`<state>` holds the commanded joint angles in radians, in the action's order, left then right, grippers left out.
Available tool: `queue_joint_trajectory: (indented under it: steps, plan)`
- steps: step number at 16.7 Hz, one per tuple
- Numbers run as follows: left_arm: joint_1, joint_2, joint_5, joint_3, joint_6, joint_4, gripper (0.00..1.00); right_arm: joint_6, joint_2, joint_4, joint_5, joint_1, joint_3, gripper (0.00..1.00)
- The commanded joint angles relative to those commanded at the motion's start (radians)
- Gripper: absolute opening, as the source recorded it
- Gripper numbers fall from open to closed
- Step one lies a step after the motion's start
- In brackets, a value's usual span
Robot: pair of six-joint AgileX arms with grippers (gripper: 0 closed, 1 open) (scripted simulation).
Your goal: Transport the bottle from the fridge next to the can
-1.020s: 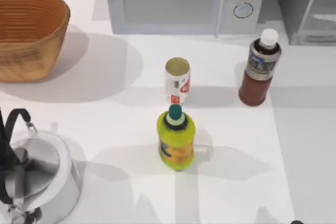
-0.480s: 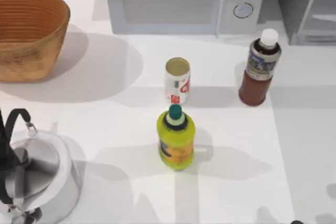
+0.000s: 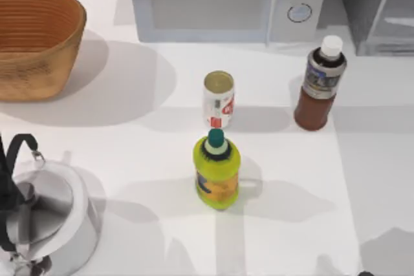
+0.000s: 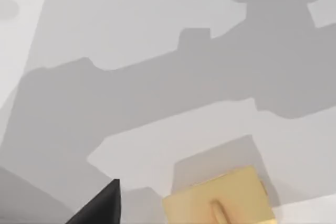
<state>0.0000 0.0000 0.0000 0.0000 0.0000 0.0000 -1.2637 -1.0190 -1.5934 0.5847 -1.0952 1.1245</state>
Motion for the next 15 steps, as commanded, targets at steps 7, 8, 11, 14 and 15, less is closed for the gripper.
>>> queue_joint_trajectory:
  steps: [7, 8, 11, 14, 15]
  plan:
    - [0.000, 0.000, 0.000, 0.000, 0.000, 0.000, 1.00, -0.628, -0.636, 0.061, 0.275, -0.555, 0.170, 1.00]
    - [0.000, 0.000, 0.000, 0.000, 0.000, 0.000, 1.00, -0.681, -0.690, 0.072, 0.301, -0.606, 0.184, 1.00]
    - [0.000, 0.000, 0.000, 0.000, 0.000, 0.000, 1.00, -0.778, -0.789, 0.097, 0.354, -0.701, 0.210, 1.00]
    - [0.000, 0.000, 0.000, 0.000, 0.000, 0.000, 1.00, -0.792, -0.804, 0.101, 0.362, -0.716, 0.213, 1.00]
    - [0.000, 0.000, 0.000, 0.000, 0.000, 0.000, 1.00, -0.792, -0.804, 0.101, 0.362, -0.716, 0.213, 1.00]
